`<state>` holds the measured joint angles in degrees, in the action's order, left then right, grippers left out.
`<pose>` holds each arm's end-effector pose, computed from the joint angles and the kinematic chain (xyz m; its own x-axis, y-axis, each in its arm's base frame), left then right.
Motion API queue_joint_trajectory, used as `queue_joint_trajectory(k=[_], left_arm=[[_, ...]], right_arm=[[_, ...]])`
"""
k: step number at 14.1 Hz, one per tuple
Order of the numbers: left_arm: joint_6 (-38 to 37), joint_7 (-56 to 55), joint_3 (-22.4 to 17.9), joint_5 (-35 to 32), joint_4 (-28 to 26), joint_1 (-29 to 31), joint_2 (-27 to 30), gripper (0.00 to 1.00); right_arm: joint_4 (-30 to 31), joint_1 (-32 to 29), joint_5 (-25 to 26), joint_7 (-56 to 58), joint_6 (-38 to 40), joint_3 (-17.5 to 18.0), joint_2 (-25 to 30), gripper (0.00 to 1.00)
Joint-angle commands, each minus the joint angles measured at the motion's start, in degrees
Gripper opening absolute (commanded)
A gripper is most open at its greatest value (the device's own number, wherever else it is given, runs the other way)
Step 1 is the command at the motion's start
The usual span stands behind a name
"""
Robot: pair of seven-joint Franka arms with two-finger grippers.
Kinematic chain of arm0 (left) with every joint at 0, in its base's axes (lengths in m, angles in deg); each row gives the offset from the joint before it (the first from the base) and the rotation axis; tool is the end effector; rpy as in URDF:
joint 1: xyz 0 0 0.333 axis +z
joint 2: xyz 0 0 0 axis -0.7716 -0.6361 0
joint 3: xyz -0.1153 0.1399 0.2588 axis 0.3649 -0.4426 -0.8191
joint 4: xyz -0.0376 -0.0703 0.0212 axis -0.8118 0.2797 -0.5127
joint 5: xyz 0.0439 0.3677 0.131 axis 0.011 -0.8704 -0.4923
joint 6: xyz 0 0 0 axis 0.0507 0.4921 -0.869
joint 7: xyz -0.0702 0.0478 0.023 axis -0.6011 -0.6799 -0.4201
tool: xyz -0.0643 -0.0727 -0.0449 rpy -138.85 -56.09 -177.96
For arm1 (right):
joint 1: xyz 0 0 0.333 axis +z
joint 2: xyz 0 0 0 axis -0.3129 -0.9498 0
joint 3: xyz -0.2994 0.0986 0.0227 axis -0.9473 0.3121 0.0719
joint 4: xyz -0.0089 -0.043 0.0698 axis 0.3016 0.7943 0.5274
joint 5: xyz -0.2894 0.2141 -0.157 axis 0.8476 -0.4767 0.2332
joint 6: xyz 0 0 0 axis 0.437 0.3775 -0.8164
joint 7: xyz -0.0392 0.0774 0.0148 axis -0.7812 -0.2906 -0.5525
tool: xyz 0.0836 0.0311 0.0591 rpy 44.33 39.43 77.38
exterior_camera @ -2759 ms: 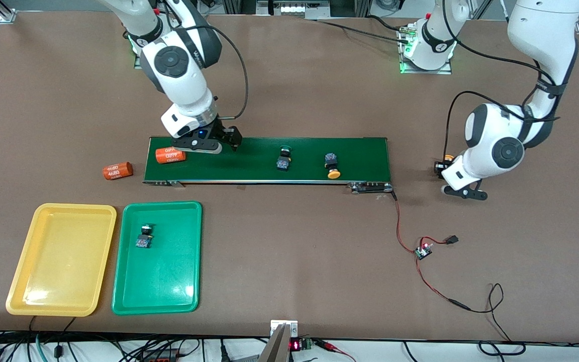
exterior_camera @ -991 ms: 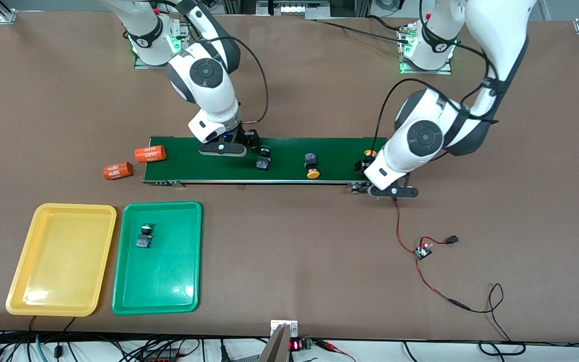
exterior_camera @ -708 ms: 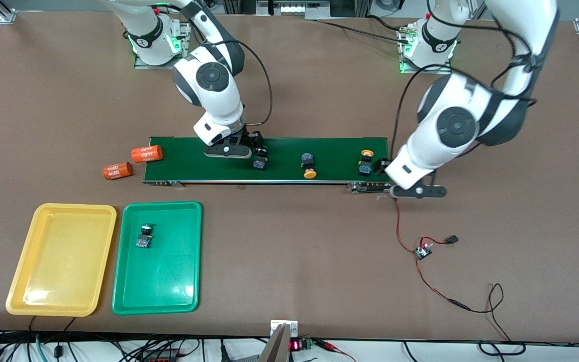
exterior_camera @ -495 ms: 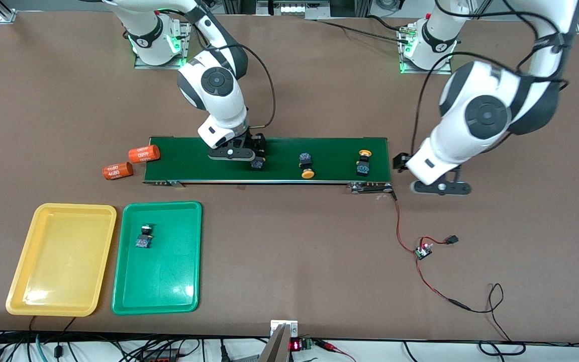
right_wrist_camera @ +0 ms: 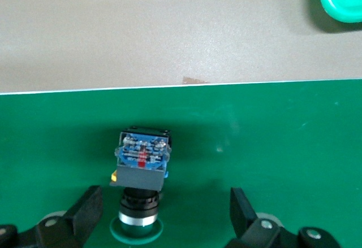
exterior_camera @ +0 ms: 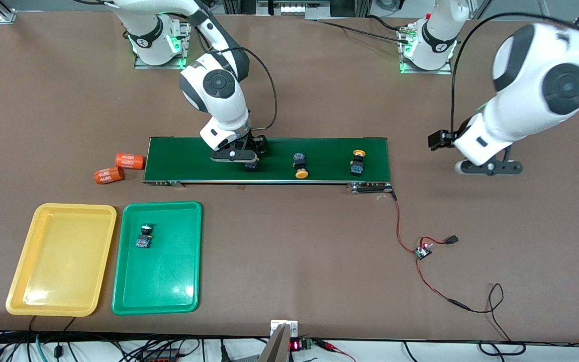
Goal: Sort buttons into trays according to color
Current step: 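Lift the button with the right gripper while the left gripper withdraws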
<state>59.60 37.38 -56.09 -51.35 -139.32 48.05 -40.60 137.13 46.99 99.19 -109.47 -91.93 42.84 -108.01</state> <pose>0.5625 -0.1039 0.4840 0.9795 0.0534 -0.1943 0.0682 -0.9952 0.0704 0.4678 0.3840 0.2632 0.9970 -0.0421 0.0645 -0.0410 -0.9990 -0.0173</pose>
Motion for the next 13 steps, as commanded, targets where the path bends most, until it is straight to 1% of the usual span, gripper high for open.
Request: queue_joint_trajectory(k=[1,2,3,4,5,7,8,10,11,13], left_arm=[[-2.14,2.6,-5.85,5.16,1.45,-0.72,2.95,1.0],[-2.23,4.52,-5.95,2.9,1.71,-0.63,4.01,1.0],[-2.58,5.85,-5.95,-1.91,2.85,-0.72,4.54,1.0],[-4.49,6.12,-5.52,-5.88,4.77,-0.8,4.46,1.0],[-8.25,6.21,-5.34,-7.66,6.44,-0.81,4.02,1.0],[-16.24,7.26,-5.25,-7.06,9.17,-0.46,4.1,1.0],[-18.2,8.49,-5.16,-7.58,10.14,-0.63,4.02,1.0],[-18.4,10.42,-4.98,-7.59,10.68,-1.07,3.84,1.0],[-18.22,10.78,-4.98,-7.15,10.68,-0.81,3.32,1.0],[-18.22,10.78,-4.98,-7.32,10.94,-0.89,2.79,1.0]], right_arm=[[-0.94,0.86,0.58,-0.31,-1.43,-0.73,-1.69,1.0],[-0.86,0.86,0.76,-0.23,-2.22,-0.82,-2.3,0.99],[-0.77,0.95,1.11,-0.23,-2.93,-1.16,-3.0,0.93],[-0.77,1.04,1.9,-0.05,-3.28,-1.43,-3.27,0.83],[-0.77,1.3,2.69,-0.05,-3.28,-1.52,-3.36,0.7],[-0.51,1.3,2.87,0.12,-3.2,-1.87,-3.28,0.4],[-0.5,1.22,2.87,0.21,-3.02,-1.96,-3.19,0.25],[-0.77,1.13,2.78,0.82,-2.93,-2.39,-2.58,0.05],[-0.85,1.13,2.7,1.09,-2.85,-3.09,-1.61,0.03],[-0.94,0.69,2.43,1.27,-1.36,-3.63,0.23,0.03]])
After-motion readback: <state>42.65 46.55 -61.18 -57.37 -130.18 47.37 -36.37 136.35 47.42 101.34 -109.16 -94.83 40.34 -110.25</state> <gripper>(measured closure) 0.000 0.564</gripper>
